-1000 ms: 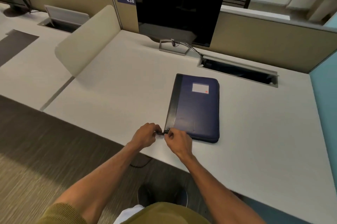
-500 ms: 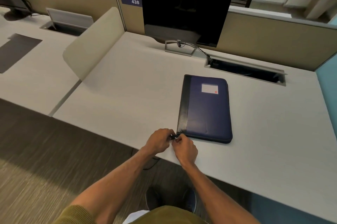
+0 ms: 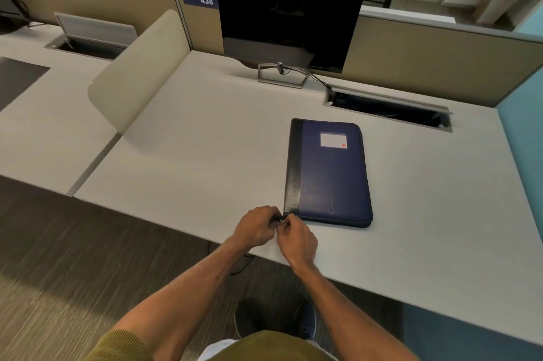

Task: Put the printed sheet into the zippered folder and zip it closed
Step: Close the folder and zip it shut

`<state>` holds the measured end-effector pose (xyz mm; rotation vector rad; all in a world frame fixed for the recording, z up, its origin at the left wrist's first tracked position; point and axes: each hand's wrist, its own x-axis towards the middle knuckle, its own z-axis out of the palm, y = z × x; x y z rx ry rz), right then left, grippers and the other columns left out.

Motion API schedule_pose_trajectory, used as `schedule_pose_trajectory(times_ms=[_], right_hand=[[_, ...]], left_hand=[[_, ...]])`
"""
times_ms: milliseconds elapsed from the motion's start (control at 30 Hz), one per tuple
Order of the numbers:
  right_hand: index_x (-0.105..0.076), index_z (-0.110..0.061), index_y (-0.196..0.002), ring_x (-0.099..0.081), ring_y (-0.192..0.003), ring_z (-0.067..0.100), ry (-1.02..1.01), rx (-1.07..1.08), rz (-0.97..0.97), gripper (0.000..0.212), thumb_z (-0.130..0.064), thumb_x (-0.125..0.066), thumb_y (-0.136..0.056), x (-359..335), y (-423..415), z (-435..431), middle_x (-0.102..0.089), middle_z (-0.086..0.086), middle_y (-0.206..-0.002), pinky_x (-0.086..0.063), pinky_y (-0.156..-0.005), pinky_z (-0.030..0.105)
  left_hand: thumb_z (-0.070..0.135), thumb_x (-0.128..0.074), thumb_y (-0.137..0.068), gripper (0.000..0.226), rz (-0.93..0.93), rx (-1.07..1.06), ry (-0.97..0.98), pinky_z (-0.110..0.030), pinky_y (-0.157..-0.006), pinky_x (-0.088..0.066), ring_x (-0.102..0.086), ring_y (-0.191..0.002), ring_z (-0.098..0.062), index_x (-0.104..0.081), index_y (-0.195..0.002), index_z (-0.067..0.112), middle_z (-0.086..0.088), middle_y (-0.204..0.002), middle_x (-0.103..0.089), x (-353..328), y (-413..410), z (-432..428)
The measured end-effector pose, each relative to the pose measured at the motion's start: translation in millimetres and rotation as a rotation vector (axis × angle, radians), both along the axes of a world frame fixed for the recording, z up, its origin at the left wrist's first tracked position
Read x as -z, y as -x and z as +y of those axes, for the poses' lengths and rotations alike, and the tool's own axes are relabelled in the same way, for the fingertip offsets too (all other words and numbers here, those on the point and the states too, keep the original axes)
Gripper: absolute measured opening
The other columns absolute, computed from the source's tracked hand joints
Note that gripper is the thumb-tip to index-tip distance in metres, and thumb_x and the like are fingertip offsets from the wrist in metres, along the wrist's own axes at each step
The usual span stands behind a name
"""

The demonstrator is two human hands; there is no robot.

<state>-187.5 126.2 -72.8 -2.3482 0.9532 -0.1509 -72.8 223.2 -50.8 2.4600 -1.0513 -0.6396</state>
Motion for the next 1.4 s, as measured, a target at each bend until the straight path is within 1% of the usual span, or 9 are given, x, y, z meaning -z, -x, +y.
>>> schedule_pose_trajectory(times_ms=[167,400,533,633,800,967,1167,1300,1400], right_hand=[[-0.063,-0.028,-0.093,-0.062,-0.067,0.008,0.047,0.031,0.034,0.014,-0.04,-0.067,-0.098,1.5,-0.4,-0.9,-0.068,-0.013,-0.083,-0.056,-0.063,0.027],[-0.066,-0.023,-0.093,-0.062,-0.067,0.01,0.118,0.128,0.076,0.017,-0.039,-0.069,-0.097,1.1,-4.5,-14.7,-0.069,-0.007,-0.081,-0.055,-0.064,0.029],[-0.067,-0.021,-0.098,-0.064,-0.068,0.011,0.145,0.133,0.076,0.016,-0.037,-0.068,-0.098,4.3,-0.1,-17.8,-0.071,-0.006,-0.083,-0.056,-0.065,0.03],[-0.069,-0.019,-0.098,-0.065,-0.067,0.013,0.164,0.132,0.058,0.013,-0.033,-0.07,-0.097,6.7,1.9,-16.4,-0.072,-0.004,-0.084,-0.056,-0.062,0.03],[-0.068,-0.02,-0.117,-0.071,-0.081,0.013,0.128,0.029,0.019,0.024,-0.036,-0.068,-0.1,7.2,2.1,-13.6,-0.074,-0.004,-0.103,-0.06,-0.073,0.029],[-0.069,-0.02,-0.123,-0.074,-0.085,0.013,0.153,0.039,0.046,0.03,-0.042,-0.062,-0.103,4.1,4.3,-22.3,-0.077,-0.003,-0.108,-0.06,-0.078,0.029],[-0.07,-0.02,-0.117,-0.072,-0.077,0.012,0.162,0.074,0.038,0.032,-0.047,-0.065,-0.101,5.1,7.3,-26.0,-0.076,-0.003,-0.1,-0.059,-0.07,0.027],[-0.068,-0.019,-0.118,-0.072,-0.071,0.013,0.16,0.006,-0.028,0.027,-0.039,-0.07,-0.099,10.9,5.7,-22.4,-0.076,-0.004,-0.099,-0.062,-0.066,0.029],[-0.068,-0.019,-0.116,-0.07,-0.07,0.013,0.194,0.003,0.007,0.024,-0.038,-0.066,-0.101,10.2,8.9,-24.6,-0.075,-0.004,-0.099,-0.059,-0.063,0.028]], left_hand=[[0.012,-0.057,-0.098,0.016,-0.115,0.018,-0.064,-0.043,-0.074,-0.054,-0.067,-0.096,-0.029,-0.065,-0.11,0.017,-0.005,-0.107,-0.072,-1.8,1.2,-4.3],[0.005,-0.06,-0.09,0.029,-0.285,0.106,-0.152,-0.039,-0.074,-0.052,-0.061,-0.102,-0.027,-0.057,-0.116,0.018,-0.004,-0.111,-0.069,-6.5,-0.9,-4.8],[0.005,-0.064,-0.085,0.054,-0.352,0.174,-0.139,-0.037,-0.073,-0.05,-0.061,-0.1,-0.029,-0.046,-0.132,0.023,-0.005,-0.112,-0.068,-7.7,0.0,-4.6],[0.009,-0.06,-0.089,0.054,-0.379,0.218,-0.125,-0.034,-0.073,-0.041,-0.059,-0.103,-0.029,-0.042,-0.139,0.023,-0.007,-0.115,-0.066,-8.8,2.5,-7.2],[0.031,-0.057,-0.102,0.073,-0.34,0.248,-0.081,-0.04,-0.084,-0.054,-0.062,-0.105,-0.028,-0.018,-0.164,0.028,-0.007,-0.128,-0.06,-3.0,1.3,-20.8],[0.025,-0.053,-0.109,0.078,-0.359,0.281,-0.116,-0.041,-0.089,-0.055,-0.063,-0.108,-0.03,-0.006,-0.17,0.033,-0.011,-0.134,-0.062,6.4,3.3,-32.0],[0.036,-0.045,-0.112,0.069,-0.42,0.272,-0.141,-0.04,-0.093,-0.05,-0.065,-0.111,-0.031,-0.012,-0.171,0.023,-0.011,-0.137,-0.065,-0.1,15.6,-40.5],[0.03,-0.048,-0.111,0.071,-0.392,0.287,-0.17,-0.039,-0.091,-0.049,-0.064,-0.112,-0.031,-0.012,-0.171,0.02,-0.011,-0.137,-0.065,-6.6,14.1,-40.8],[0.026,-0.053,-0.109,0.075,-0.379,0.269,-0.205,-0.038,-0.088,-0.051,-0.063,-0.111,-0.031,-0.011,-0.171,0.025,-0.009,-0.136,-0.065,-8.4,10.4,-38.4]])
